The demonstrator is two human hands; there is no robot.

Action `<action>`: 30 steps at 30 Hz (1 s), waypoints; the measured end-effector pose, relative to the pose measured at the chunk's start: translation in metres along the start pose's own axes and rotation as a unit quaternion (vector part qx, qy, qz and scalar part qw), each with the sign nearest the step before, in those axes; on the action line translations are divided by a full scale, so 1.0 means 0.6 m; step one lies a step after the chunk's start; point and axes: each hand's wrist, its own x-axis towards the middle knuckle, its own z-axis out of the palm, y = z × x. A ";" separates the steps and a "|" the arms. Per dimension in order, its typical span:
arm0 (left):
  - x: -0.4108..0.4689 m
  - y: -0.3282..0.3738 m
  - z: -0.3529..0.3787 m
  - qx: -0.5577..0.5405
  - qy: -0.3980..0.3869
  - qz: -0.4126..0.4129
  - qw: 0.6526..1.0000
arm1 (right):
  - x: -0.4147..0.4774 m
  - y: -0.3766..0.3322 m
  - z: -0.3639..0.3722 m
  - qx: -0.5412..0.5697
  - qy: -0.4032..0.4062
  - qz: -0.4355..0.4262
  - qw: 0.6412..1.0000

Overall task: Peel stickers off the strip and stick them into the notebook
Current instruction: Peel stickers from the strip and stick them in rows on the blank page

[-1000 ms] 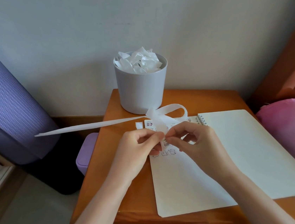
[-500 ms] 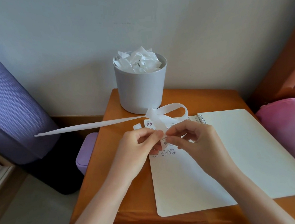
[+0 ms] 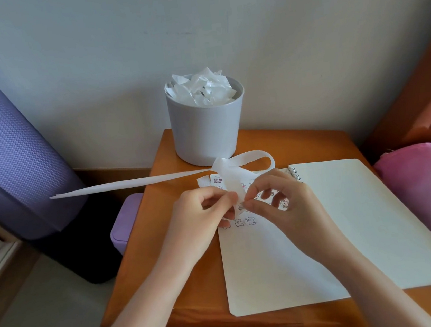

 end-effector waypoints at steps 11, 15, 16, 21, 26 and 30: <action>0.003 -0.011 0.001 0.025 0.021 -0.009 0.999 | 0.003 0.024 -0.044 0.020 -0.043 0.169 0.985; 0.002 -0.011 0.000 0.025 0.027 -0.013 0.999 | 0.004 0.027 -0.038 -0.010 -0.052 0.175 0.983; 0.002 -0.010 0.000 0.023 0.028 -0.015 0.999 | 0.004 0.028 -0.035 -0.017 -0.056 0.174 0.983; 0.001 -0.011 -0.001 0.021 0.032 -0.021 0.999 | 0.006 0.033 -0.028 -0.037 -0.054 0.173 0.983; 0.001 -0.009 0.000 0.022 0.036 -0.021 0.999 | 0.004 0.033 -0.024 -0.036 -0.045 0.161 0.985; 0.000 -0.011 0.000 0.021 0.036 -0.022 0.999 | 0.004 0.033 -0.022 -0.044 -0.041 0.159 0.986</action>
